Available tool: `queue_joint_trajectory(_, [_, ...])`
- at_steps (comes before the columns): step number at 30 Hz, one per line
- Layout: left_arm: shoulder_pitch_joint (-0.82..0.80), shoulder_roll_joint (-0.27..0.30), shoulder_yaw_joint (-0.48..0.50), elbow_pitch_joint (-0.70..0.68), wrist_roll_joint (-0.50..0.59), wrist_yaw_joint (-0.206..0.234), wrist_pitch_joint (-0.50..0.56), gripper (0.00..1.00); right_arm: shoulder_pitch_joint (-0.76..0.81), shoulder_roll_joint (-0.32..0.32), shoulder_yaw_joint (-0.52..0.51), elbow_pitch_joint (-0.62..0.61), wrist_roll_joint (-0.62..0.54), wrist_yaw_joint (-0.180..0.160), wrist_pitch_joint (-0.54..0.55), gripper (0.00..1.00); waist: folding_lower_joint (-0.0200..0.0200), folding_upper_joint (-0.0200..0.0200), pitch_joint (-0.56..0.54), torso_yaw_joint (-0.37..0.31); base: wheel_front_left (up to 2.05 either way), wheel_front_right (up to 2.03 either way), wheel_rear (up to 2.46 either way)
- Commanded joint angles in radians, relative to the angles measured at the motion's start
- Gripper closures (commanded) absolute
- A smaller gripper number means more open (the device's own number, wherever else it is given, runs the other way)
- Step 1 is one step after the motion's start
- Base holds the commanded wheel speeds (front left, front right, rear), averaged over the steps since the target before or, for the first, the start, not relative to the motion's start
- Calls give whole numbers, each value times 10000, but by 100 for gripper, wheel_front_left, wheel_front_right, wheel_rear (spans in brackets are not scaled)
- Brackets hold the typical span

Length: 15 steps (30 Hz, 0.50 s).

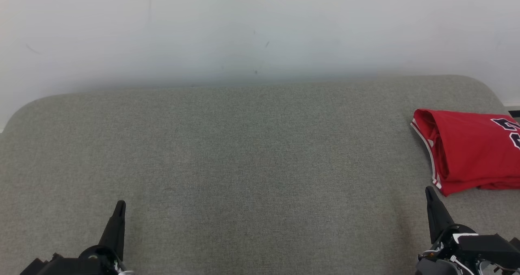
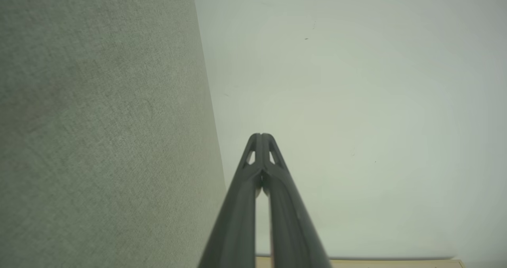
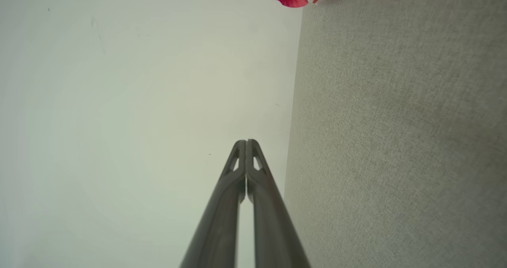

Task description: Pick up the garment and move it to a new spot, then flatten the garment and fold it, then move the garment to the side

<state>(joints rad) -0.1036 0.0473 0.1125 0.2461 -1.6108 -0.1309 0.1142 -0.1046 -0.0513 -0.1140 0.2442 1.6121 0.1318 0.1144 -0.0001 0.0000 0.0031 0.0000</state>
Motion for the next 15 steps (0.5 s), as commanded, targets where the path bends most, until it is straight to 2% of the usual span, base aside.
queue_joint_trajectory(1, [-103,56,29,-31,-45,-11,29,100,-69,20,-17,-20,16,-21,21,100,1,0,0,0,0,0,0])
queue_joint_trajectory(15, [-103,56,29,-31,-46,-11,29,100,-69,21,-16,-20,16,-21,20,100,1,0,0,0,0,0,0])
